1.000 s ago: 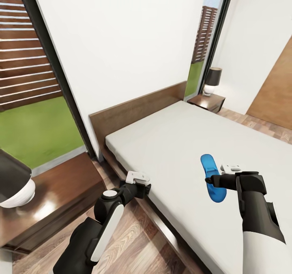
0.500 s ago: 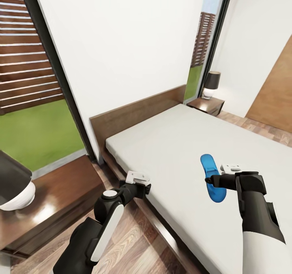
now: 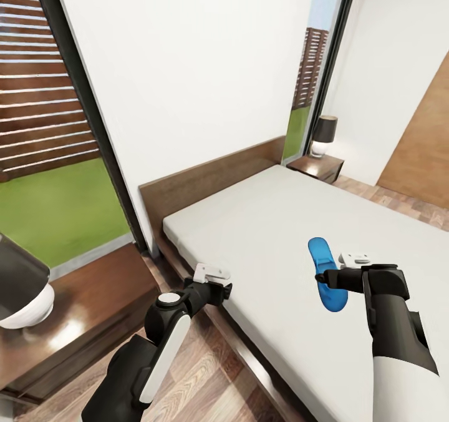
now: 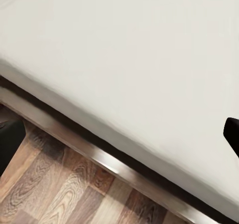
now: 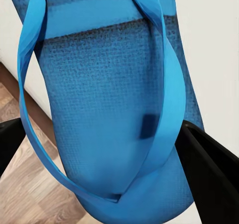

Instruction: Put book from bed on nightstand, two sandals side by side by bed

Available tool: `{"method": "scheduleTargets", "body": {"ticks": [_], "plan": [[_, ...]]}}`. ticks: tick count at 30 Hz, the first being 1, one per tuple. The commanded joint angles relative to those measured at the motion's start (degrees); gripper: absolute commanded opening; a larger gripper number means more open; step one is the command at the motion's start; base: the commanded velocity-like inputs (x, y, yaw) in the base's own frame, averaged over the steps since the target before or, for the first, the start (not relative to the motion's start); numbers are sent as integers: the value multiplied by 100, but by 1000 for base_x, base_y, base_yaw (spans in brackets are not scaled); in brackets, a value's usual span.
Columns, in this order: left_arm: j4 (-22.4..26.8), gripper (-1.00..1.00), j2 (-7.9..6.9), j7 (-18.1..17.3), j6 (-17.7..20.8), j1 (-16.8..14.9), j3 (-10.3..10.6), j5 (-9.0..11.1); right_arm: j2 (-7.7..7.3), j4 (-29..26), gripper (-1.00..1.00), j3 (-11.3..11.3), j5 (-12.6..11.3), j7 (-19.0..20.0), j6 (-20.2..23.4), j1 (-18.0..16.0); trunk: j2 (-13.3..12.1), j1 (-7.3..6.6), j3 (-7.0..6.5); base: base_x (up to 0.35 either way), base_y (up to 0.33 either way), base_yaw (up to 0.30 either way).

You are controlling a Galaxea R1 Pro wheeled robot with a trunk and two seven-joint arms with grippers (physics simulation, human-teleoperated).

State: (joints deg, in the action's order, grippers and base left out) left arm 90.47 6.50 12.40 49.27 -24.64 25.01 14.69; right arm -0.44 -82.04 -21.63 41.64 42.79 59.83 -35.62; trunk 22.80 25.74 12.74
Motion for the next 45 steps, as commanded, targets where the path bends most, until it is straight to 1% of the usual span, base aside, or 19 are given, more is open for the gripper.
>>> {"method": "scheduleTargets", "body": {"ticks": [1,45], "plan": [[6,100,0,57,21,-6,6,60,0,-5,-100,-4,54,61,17,-6,11,4,2,0,0,0],[6,100,0,54,21,-6,13,60,-2,-5,-100,1,55,54,17,-6,11,4,-413,0,0,0]]}}
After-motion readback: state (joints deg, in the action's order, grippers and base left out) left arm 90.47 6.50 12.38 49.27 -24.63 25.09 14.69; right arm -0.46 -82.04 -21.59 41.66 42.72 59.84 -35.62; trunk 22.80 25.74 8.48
